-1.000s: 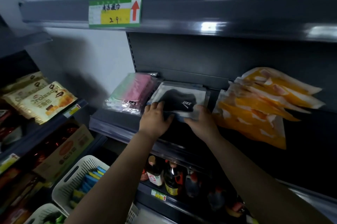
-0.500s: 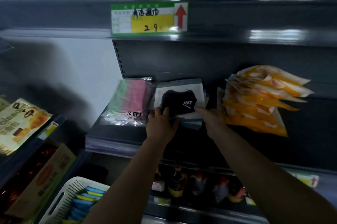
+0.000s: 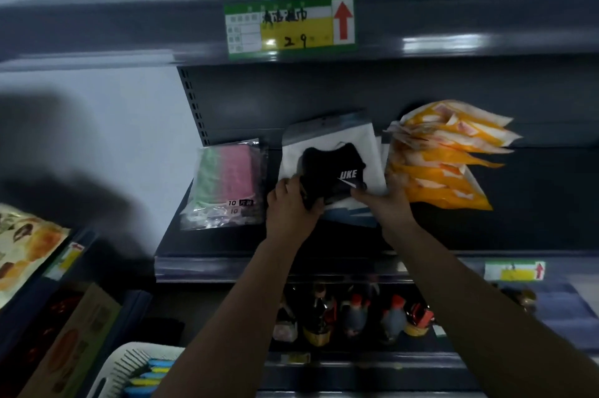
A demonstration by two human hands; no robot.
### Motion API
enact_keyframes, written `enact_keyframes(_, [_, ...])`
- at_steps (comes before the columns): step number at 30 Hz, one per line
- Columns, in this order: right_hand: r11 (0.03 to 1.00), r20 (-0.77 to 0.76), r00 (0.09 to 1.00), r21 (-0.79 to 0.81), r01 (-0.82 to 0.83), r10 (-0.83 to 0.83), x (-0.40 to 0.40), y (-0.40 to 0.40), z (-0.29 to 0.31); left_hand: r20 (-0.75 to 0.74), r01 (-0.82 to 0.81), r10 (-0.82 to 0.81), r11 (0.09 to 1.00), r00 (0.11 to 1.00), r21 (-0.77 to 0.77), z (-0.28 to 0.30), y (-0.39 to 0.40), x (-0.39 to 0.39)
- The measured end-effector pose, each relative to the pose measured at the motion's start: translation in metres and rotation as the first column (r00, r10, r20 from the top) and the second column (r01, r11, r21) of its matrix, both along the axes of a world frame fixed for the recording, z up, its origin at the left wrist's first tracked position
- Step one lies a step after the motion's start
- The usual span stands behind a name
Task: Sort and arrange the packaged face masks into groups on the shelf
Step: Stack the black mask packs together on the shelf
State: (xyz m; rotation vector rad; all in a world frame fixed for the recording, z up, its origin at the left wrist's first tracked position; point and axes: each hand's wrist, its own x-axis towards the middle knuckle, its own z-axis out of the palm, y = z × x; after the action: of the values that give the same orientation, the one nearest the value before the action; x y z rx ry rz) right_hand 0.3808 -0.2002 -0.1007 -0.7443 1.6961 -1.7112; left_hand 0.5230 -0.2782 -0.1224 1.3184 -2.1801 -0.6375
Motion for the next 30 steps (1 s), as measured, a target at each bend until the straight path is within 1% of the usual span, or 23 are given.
enact_keyframes(2, [0.997,-0.083,0.995,-0.053,-0.051,0.047,0.000,0.012,0.004,-0.146,0.009,0.004,0.997,0.989,0.082,0.005,-0.008,-0.002])
enact_keyframes(3, [0.995,-0.112,0.992,-0.073,-0.073,0.064,-0.001,0.019,0.005,-0.273,0.028,0.017,0.987,0.962,0.158,0.010,-0.012,-0.004])
enact_keyframes(4, [0.992,-0.130,0.989,-0.089,-0.086,0.074,-0.003,0.026,0.006,-0.426,0.059,0.048,0.970,0.903,0.235,0.014,-0.015,-0.006])
enact_keyframes(5, [0.990,-0.137,0.987,-0.103,-0.093,0.079,-0.006,0.032,0.007,-0.540,0.110,0.087,0.940,0.837,0.323,0.016,-0.018,-0.008])
enact_keyframes(6, [0.987,-0.141,0.986,-0.118,-0.106,0.089,-0.011,0.039,0.007,-0.608,0.184,0.108,0.899,0.787,0.397,0.019,-0.018,-0.011])
enact_keyframes(7, [0.984,-0.146,0.984,-0.131,-0.125,0.105,-0.015,0.045,0.008,-0.646,0.251,0.118,0.858,0.754,0.449,0.022,-0.018,-0.013])
enact_keyframes(8, [0.980,-0.154,0.981,-0.141,-0.142,0.120,-0.020,0.052,0.008,-0.657,0.299,0.111,0.826,0.745,0.478,0.024,-0.018,-0.015])
enact_keyframes(10, [0.976,-0.170,0.977,-0.153,-0.155,0.128,-0.029,0.064,0.010,-0.693,0.345,0.092,0.816,0.715,0.464,0.025,-0.011,-0.019])
enact_keyframes(12, [0.977,-0.176,0.977,-0.158,-0.145,0.117,-0.041,0.076,0.011,-0.735,0.352,0.068,0.846,0.674,0.401,0.029,0.003,-0.025])
enact_keyframes(15, [0.983,-0.232,0.968,-0.130,-0.132,0.099,-0.060,0.095,0.014,-0.776,0.358,0.005,0.885,0.630,0.297,0.028,0.025,-0.040])
enact_keyframes(18, [0.989,-0.303,0.951,-0.110,-0.101,0.063,-0.078,0.115,0.019,-0.782,0.376,-0.072,0.902,0.619,0.214,0.024,0.046,-0.060])
enact_keyframes(20, [0.994,-0.347,0.937,-0.091,-0.056,0.021,-0.094,0.129,0.021,-0.791,0.371,-0.091,0.911,0.606,0.180,0.025,0.066,-0.076])
enact_keyframes(23, [1.000,-0.359,0.933,-0.025,0.009,-0.017,-0.126,0.150,0.022,-0.808,0.358,-0.093,0.921,0.582,0.152,0.028,0.097,-0.107])
enact_keyframes(26, [0.997,-0.377,0.925,0.026,0.070,-0.055,-0.162,0.174,0.026,-0.805,0.361,-0.139,0.927,0.577,0.099,0.030,0.126,-0.142])
enact_keyframes(28, [0.997,-0.381,0.923,0.035,0.075,-0.056,-0.184,0.191,0.029,-0.804,0.373,-0.175,0.926,0.569,0.062,0.032,0.145,-0.165])
enact_keyframes(30, [0.997,-0.375,0.926,0.028,0.068,-0.052,-0.205,0.208,0.028,-0.800,0.390,-0.192,0.919,0.569,0.057,0.032,0.162,-0.186])
